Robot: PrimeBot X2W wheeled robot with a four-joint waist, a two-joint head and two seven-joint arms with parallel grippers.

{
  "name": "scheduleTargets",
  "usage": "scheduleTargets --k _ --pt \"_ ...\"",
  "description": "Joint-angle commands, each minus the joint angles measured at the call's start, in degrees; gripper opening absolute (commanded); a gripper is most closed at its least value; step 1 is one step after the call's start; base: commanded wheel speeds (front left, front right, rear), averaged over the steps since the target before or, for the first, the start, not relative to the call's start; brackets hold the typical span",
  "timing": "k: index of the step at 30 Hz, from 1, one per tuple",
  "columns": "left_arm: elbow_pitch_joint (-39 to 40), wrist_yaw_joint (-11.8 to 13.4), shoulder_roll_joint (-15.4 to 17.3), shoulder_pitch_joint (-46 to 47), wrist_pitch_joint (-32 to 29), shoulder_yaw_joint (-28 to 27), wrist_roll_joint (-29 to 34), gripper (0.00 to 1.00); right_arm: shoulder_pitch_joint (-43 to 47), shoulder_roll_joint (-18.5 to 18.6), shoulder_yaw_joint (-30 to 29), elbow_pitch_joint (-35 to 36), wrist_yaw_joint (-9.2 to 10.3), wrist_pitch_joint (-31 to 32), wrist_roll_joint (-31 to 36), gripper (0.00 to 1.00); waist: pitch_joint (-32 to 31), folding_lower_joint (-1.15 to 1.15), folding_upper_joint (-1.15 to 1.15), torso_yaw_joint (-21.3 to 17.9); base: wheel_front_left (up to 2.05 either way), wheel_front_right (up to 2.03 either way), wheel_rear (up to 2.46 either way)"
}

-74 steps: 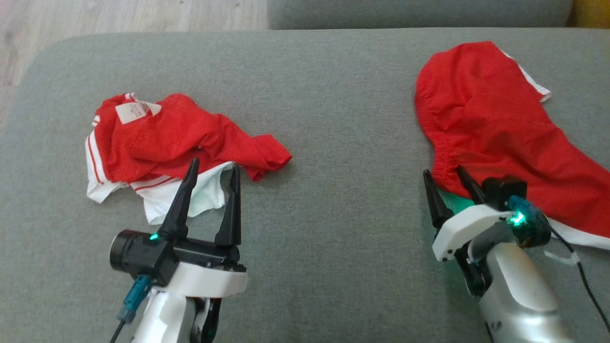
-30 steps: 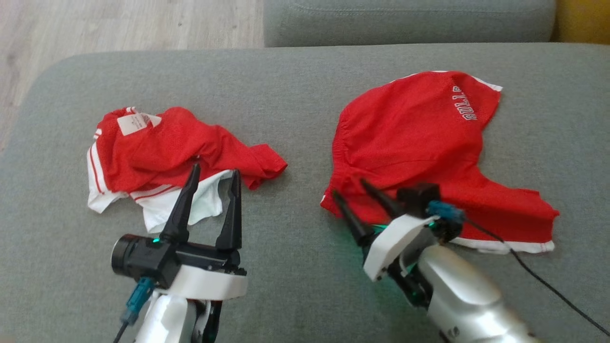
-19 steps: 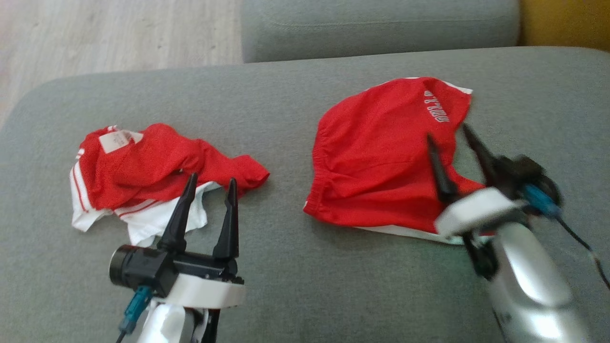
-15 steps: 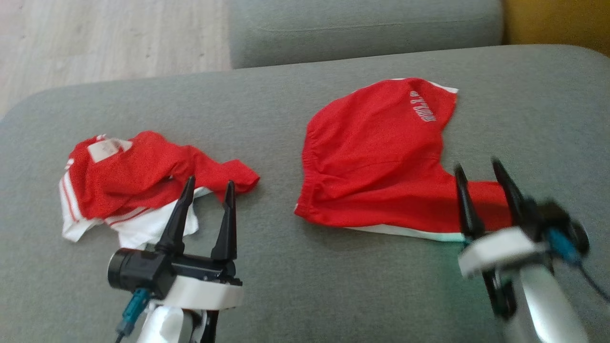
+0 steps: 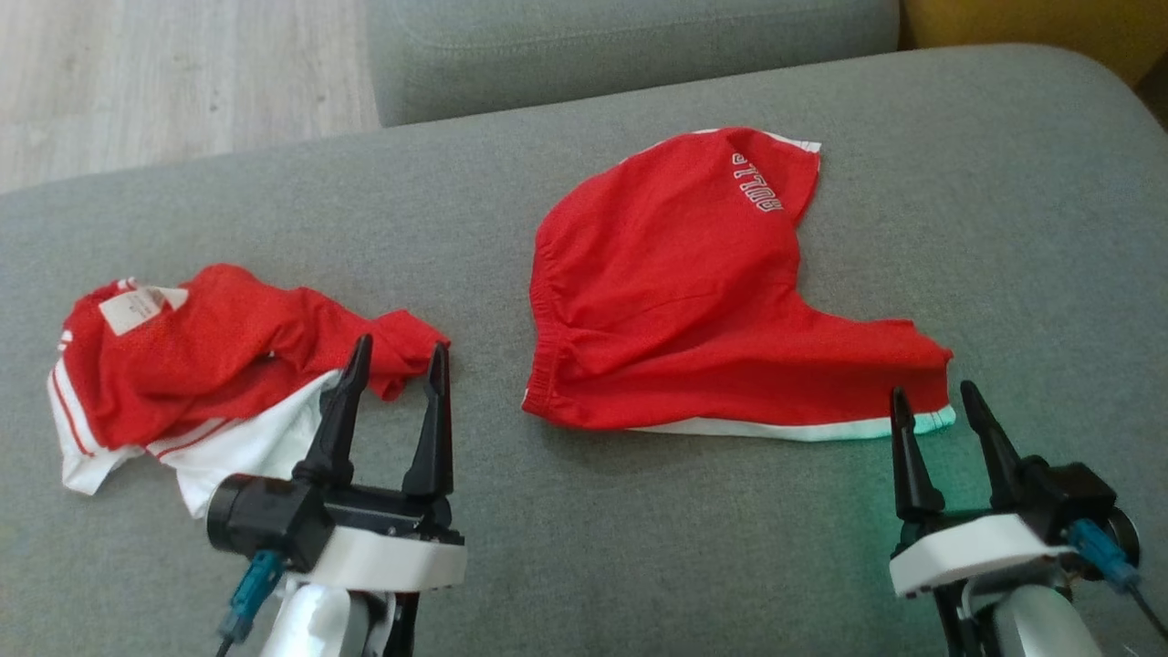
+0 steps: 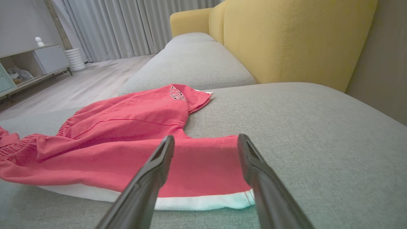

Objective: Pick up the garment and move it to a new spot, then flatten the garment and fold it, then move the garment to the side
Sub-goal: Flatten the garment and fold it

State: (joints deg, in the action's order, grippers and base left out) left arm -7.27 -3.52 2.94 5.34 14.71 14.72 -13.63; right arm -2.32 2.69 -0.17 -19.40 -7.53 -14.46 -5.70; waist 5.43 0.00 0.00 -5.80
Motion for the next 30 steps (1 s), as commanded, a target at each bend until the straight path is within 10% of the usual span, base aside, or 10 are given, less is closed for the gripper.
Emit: scheduleTargets --k 1,25,28,30 --pt "1.8 0.1 -0.1 2.1 0.3 -2.0 0.2 1.00 -2.3 0.2 1.4 1.9 0.04 -0.5 -0.4 1.00 0.7 0.00 0.00 -0.3 0.00 0.00 0.00" --pt "1.0 -1.3 -0.1 4.8 0.3 -2.3 1.4 1.00 -11.6 0.2 -6.6 -19.0 0.04 3.7 1.1 1.00 4.7 0.00 0.00 1.3 0.00 0.00 0.00" --pt "0.9 -1.3 -0.1 4.9 0.3 -2.2 1.6 1.00 -12.5 0.2 -6.7 -20.5 0.04 3.7 1.7 0.00 4.9 0.00 0.00 1.2 0.00 0.00 0.00" --pt "0.9 -1.3 -0.1 4.9 0.3 -2.2 1.6 1.00 -12.7 0.2 -6.8 -20.8 0.04 3.7 2.0 0.00 4.9 0.00 0.00 1.2 0.00 0.00 0.00"
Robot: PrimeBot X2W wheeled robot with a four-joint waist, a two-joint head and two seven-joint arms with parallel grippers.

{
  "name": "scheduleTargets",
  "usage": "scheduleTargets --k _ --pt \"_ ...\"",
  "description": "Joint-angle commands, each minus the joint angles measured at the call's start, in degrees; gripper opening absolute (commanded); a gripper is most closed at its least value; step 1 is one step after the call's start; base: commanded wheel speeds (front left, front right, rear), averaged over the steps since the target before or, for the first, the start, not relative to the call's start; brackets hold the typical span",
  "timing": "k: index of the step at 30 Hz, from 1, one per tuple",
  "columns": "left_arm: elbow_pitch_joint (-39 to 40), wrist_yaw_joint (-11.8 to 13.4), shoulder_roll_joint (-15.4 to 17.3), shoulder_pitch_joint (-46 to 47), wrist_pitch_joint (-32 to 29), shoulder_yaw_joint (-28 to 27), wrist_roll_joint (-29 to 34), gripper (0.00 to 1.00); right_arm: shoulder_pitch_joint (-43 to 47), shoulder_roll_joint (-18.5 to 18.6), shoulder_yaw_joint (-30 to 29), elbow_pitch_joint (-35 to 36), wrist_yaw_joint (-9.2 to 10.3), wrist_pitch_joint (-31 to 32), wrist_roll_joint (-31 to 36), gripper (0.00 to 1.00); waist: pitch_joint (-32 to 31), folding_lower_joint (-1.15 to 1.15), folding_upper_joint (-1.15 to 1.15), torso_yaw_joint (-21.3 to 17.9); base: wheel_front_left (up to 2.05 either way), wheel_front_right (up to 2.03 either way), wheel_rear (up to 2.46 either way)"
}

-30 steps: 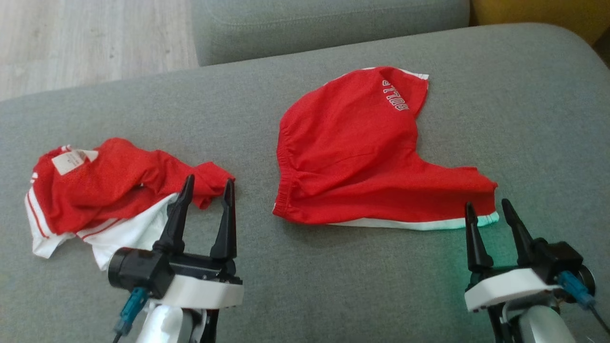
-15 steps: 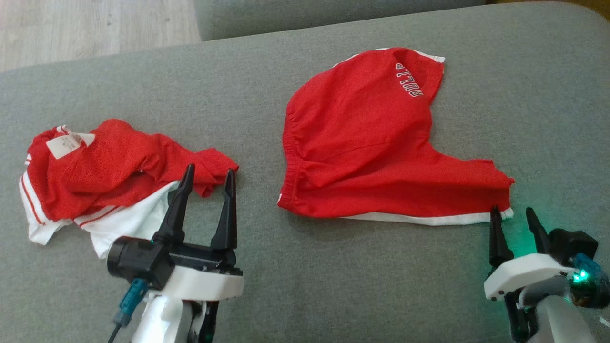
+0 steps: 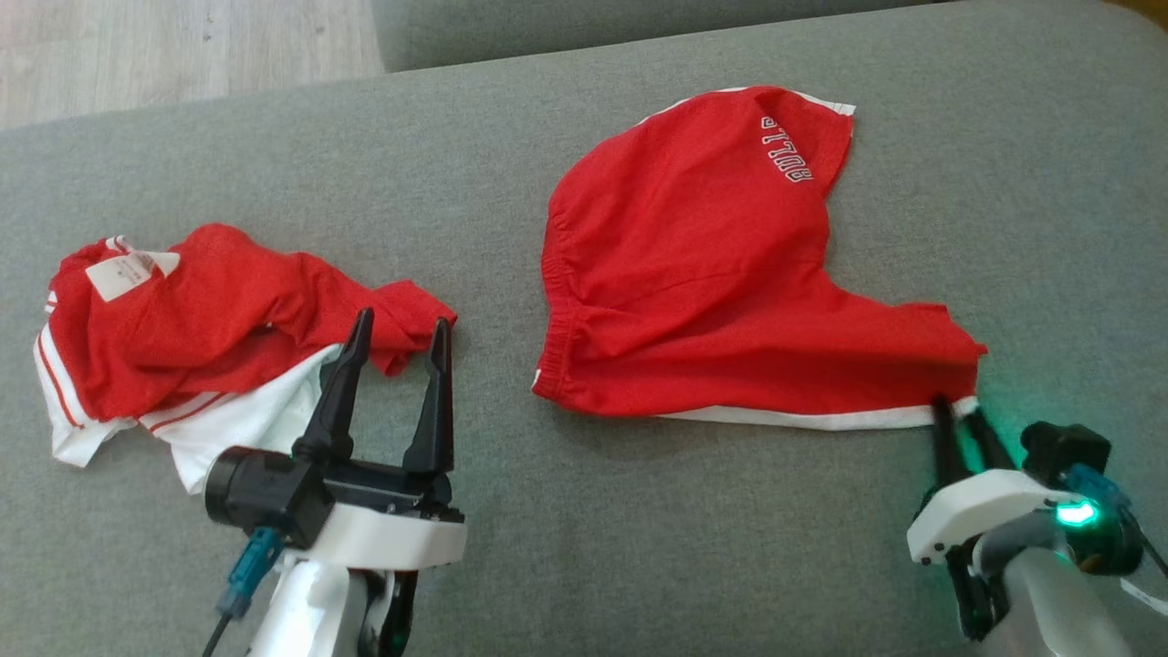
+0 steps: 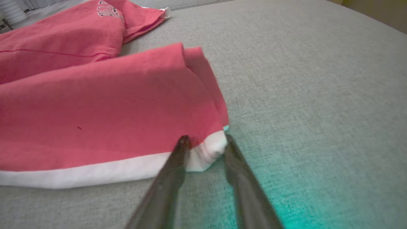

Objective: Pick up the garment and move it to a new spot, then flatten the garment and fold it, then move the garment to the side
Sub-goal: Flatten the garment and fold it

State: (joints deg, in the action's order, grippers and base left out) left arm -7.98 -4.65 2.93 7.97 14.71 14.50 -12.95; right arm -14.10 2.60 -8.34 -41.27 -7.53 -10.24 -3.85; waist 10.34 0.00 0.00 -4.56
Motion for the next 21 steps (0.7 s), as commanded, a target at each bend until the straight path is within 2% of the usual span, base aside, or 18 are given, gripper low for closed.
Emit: scheduleTargets --k 1,12,21 --pt "1.5 -0.2 0.0 2.4 0.3 -2.0 0.9 1.00 -1.2 0.3 1.3 0.7 0.04 -0.5 0.4 0.00 0.0 0.00 0.00 0.0 0.00 0.00 0.00" --pt "-4.2 -1.6 1.2 2.2 -0.7 1.3 0.8 1.00 -1.7 0.3 -2.0 2.0 0.04 -1.9 2.0 0.00 -0.2 0.00 0.00 -0.9 0.00 0.00 0.00" --pt "-12.6 -2.7 5.7 5.8 -6.2 11.2 2.6 1.00 -2.4 0.3 -0.4 3.2 0.04 -1.0 0.9 0.00 1.5 0.00 0.00 -2.2 0.00 0.00 0.00"
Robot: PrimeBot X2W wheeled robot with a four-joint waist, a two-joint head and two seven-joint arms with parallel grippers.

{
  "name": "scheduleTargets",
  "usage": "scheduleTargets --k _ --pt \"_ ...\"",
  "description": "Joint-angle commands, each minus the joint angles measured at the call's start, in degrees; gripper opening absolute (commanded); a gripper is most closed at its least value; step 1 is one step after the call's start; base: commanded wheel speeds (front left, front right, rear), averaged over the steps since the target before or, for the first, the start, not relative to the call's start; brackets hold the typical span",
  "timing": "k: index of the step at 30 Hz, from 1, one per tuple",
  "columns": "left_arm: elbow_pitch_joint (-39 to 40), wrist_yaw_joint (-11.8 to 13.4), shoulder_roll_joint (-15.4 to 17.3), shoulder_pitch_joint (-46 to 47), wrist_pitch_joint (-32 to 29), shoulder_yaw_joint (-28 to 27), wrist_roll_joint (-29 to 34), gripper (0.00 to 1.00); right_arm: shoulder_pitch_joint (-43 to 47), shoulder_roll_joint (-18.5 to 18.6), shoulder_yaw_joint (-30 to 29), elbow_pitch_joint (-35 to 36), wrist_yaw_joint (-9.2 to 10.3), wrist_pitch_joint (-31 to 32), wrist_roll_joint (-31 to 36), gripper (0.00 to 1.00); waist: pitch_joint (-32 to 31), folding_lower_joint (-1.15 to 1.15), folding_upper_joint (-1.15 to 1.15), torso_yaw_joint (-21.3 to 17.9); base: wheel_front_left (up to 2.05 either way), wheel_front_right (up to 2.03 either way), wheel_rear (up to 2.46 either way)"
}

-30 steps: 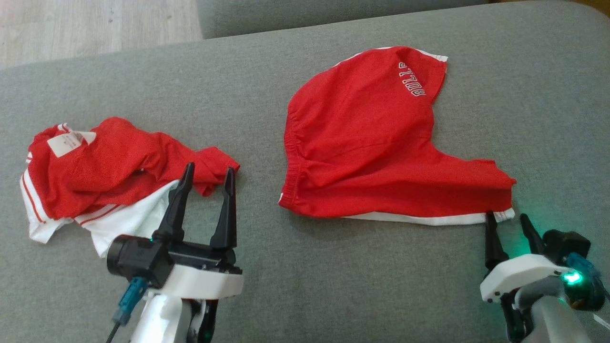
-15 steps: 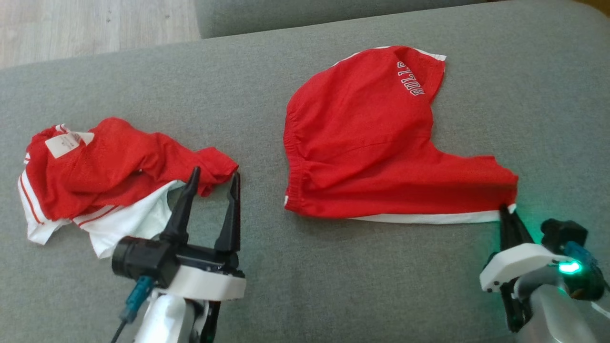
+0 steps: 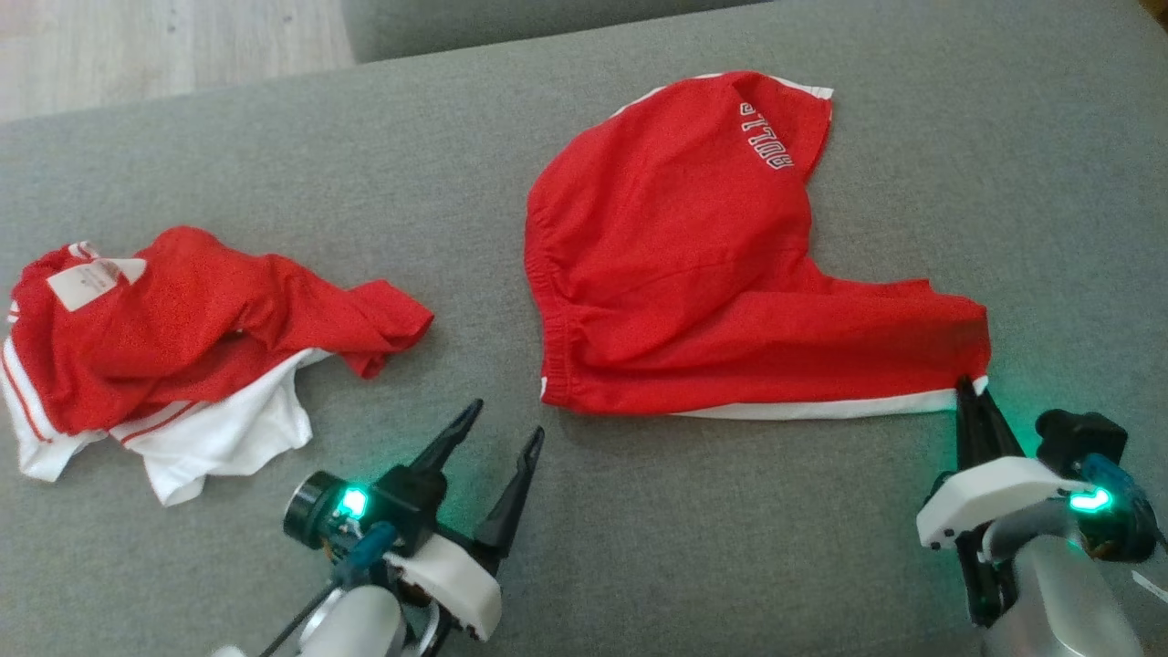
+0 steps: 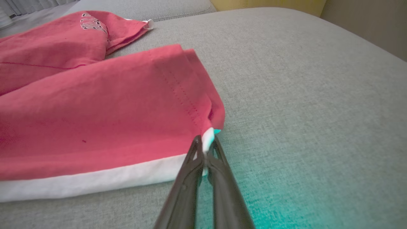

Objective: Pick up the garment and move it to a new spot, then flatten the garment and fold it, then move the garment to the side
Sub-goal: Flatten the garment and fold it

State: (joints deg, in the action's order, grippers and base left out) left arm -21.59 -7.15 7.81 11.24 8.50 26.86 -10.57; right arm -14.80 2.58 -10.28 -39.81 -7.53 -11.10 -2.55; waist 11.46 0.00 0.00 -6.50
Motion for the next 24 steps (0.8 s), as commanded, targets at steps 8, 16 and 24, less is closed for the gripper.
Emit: scheduleTargets --k 8,16,24 --pt "-5.9 -0.3 3.0 9.1 0.5 5.8 0.6 1.00 -2.4 0.3 3.1 2.3 0.04 0.1 -1.3 0.00 2.3 0.00 0.00 -1.6 0.00 0.00 0.00" --pt "-10.9 -0.3 2.8 15.2 3.9 10.6 -1.1 1.00 -3.1 0.3 4.3 2.5 0.04 0.3 -1.7 0.00 3.2 0.00 0.00 -2.4 0.00 0.00 0.00" --pt "-11.6 -0.3 3.2 17.3 5.9 14.5 -2.2 1.00 -3.1 0.3 4.5 2.2 0.04 0.1 -2.0 0.00 3.2 0.00 0.00 -3.0 0.00 0.00 0.00"
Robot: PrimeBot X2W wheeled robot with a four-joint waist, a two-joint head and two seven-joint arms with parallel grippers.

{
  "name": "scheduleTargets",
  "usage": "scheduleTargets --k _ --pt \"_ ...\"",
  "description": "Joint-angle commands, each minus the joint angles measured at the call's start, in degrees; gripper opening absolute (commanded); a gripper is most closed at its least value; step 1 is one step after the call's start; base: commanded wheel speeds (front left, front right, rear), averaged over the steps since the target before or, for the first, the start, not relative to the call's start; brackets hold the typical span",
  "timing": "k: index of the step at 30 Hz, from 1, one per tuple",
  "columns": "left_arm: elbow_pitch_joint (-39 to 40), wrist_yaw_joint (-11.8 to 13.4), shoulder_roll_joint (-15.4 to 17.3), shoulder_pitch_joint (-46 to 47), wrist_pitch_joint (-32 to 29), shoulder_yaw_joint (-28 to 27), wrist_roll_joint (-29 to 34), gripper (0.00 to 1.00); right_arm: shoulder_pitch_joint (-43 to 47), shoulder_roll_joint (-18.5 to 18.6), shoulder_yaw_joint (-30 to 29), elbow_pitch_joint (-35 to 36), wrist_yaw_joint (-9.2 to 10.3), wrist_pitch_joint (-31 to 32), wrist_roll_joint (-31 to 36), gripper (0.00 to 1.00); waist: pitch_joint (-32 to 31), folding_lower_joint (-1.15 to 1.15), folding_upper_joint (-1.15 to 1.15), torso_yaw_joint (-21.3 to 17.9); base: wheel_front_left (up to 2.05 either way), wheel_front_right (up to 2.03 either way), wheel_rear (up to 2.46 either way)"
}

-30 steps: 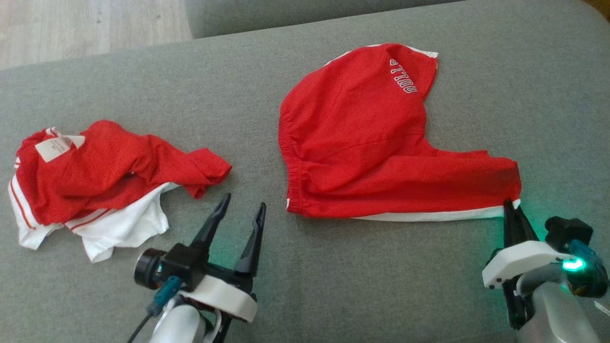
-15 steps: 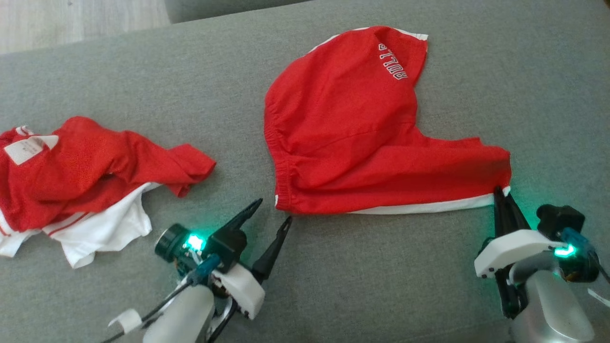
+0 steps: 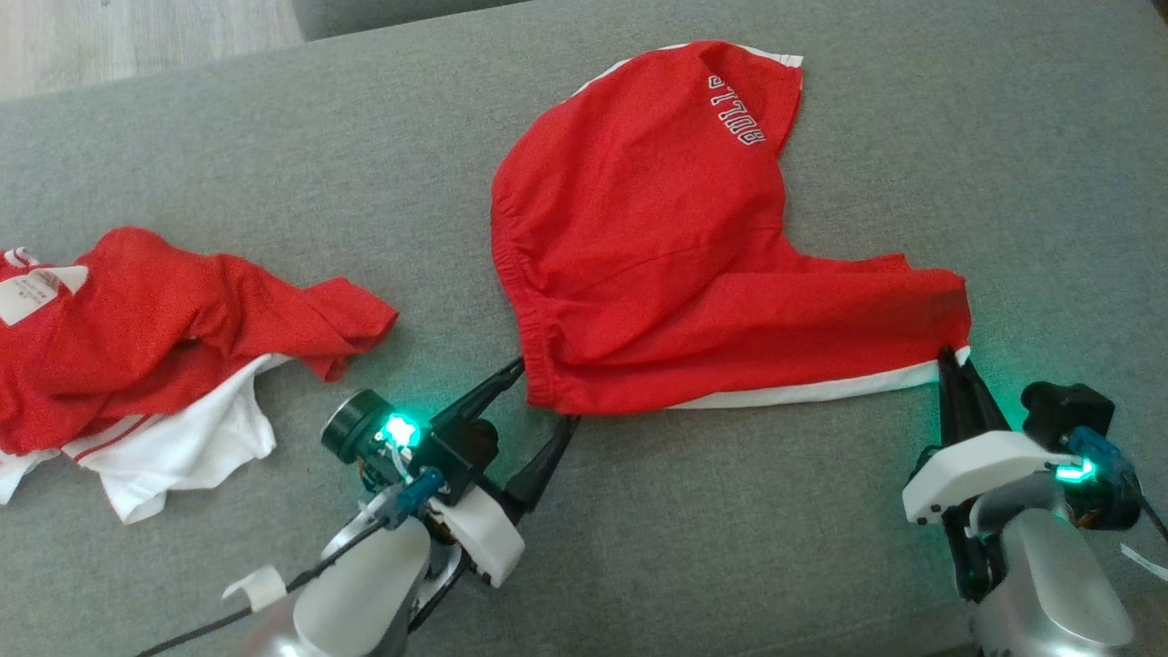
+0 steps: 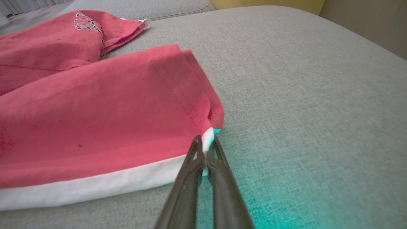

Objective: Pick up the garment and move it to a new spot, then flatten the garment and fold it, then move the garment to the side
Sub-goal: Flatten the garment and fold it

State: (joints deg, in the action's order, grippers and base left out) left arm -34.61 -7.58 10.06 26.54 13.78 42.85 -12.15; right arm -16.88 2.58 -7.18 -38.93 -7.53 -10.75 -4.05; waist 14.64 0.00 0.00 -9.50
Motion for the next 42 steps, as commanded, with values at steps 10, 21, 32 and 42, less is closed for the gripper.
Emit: scheduleTargets --k 10,21,32,42 --pt "4.4 0.1 2.3 2.2 1.2 2.7 -1.7 0.00 -1.0 0.3 1.3 0.8 0.04 -0.4 -0.2 0.00 -0.6 0.00 0.00 0.0 0.00 0.00 0.00" --pt "4.7 0.1 4.1 1.3 1.2 3.2 -3.5 0.00 -0.8 0.3 1.2 1.6 0.04 -0.4 0.4 0.00 -3.2 0.00 0.00 0.6 0.00 0.00 0.00" --pt "8.7 0.1 10.5 11.1 -4.1 7.0 -5.6 0.00 -5.4 0.3 4.4 13.5 0.04 3.6 -4.0 0.00 -8.0 0.00 0.00 1.2 0.00 0.00 0.00" --pt "13.0 0.1 16.1 29.8 -12.4 11.4 -15.4 0.00 -17.3 0.7 7.5 24.2 0.04 13.4 -3.2 0.00 -12.3 0.00 0.00 -0.7 0.00 0.00 0.00"
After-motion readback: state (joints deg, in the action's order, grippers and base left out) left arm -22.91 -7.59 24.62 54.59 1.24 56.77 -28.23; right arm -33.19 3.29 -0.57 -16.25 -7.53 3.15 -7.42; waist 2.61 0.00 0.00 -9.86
